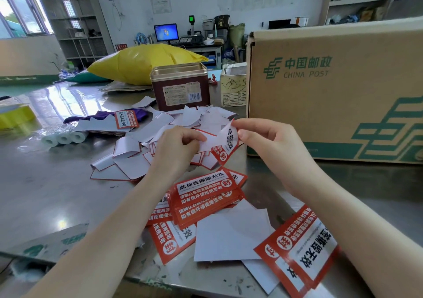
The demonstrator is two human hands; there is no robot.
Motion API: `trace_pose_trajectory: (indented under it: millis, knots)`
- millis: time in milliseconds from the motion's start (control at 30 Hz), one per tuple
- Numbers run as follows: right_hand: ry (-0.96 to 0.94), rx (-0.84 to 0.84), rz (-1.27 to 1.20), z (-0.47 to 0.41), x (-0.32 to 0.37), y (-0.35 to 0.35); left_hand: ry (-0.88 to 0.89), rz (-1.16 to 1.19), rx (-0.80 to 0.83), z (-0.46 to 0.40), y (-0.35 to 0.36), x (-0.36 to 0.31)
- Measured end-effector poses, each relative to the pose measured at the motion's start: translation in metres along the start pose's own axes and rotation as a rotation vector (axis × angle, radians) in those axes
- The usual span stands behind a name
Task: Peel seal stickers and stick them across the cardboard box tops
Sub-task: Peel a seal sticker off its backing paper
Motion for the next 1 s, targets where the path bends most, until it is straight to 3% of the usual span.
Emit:
trace_pose_trajectory:
  millis: [267,533,600,700,833,1000]
  knots:
    - [-0.014,-0.038,-0.032,0.002,0.003,-0.005,0.055,-0.289,-0.168,-0.011,-0.012,0.016]
    - [0.03,-0.02,-0.035,0.002,-0.004,-0.003,0.024,-0.585,-0.032,-0.014,-0.001,0.037]
    - [0.025,-0.011,-0.002,0.002,-0.003,-0.002,0.09,-0.528,-0.092,-0.013,-0.006,0.027]
    - [-0.011,0.002,0.09,0.003,-0.001,0.0,0.327,-0.207,-0.269,-0.004,-0.021,-0.009]
    - [-0.053,0.047,0.157,0.005,0.0,0.006,0.408,0.045,-0.158,0.006,-0.015,-0.032]
    - [-0.158,0.068,0.269,0.009,0.009,0.011,0.412,0.039,-0.098,0.008,-0.009,-0.034]
Point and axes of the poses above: each hand's wrist, its own z-axis away from the middle knuckle, its own y-axis out of the palm, x = y × z, the point moved 9 cm from there along -z, towards the middle knuckle, and after that the axes turned 7 degrees about -x, right-handed, at the moved point
